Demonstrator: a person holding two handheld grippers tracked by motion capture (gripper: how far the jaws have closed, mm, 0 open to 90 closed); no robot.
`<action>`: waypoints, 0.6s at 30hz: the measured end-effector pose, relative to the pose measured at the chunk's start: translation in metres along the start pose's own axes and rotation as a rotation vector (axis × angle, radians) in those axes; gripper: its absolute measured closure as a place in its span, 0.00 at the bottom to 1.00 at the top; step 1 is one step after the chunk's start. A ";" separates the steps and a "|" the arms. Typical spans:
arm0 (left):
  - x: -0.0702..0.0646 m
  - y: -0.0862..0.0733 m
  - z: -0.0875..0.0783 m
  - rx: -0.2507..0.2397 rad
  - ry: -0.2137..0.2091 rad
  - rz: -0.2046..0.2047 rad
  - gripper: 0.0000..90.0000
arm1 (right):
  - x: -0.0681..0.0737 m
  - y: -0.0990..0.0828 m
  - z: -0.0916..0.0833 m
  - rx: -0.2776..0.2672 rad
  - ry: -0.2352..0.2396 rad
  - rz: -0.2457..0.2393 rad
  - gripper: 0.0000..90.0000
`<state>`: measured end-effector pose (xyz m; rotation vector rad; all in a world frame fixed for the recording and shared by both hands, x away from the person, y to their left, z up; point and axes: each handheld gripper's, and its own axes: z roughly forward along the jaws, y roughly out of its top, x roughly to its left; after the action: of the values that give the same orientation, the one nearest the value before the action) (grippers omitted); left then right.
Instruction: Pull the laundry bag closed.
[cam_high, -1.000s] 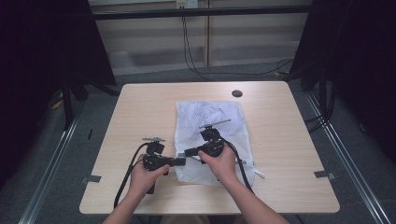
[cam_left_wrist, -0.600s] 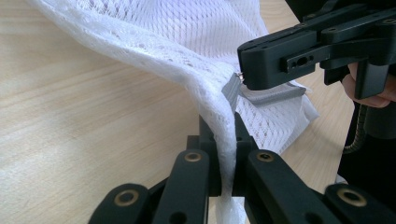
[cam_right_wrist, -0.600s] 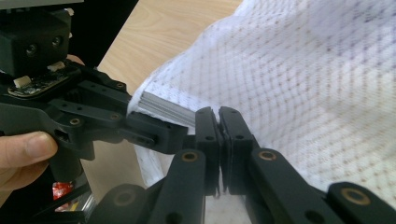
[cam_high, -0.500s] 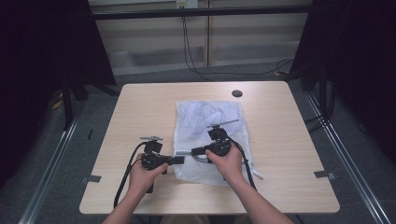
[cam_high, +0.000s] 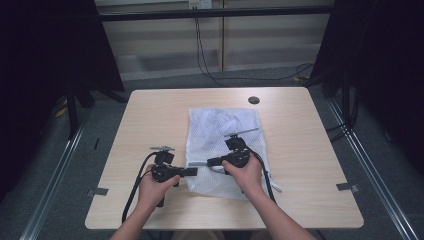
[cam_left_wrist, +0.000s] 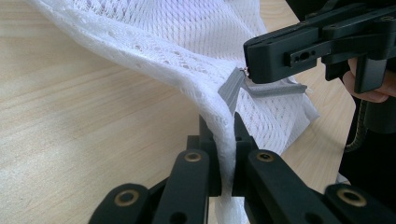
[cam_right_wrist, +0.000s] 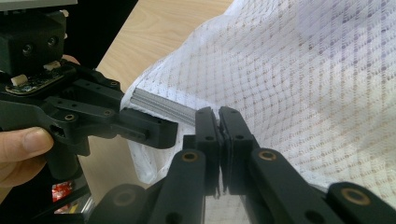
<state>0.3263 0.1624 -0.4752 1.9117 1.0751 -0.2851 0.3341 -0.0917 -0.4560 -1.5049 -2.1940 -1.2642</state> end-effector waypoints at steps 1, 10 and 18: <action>0.000 0.000 0.000 0.001 0.001 -0.001 0.99 | 0.000 0.000 0.000 0.000 0.000 -0.002 0.97; 0.000 0.000 0.000 0.000 0.002 -0.001 0.99 | 0.000 0.000 -0.001 -0.001 0.002 0.000 0.97; 0.000 0.000 -0.001 0.002 0.001 -0.012 0.99 | -0.003 -0.002 -0.002 -0.007 0.004 0.005 0.97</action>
<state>0.3262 0.1631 -0.4741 1.9082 1.0878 -0.2917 0.3334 -0.0955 -0.4580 -1.5081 -2.1848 -1.2735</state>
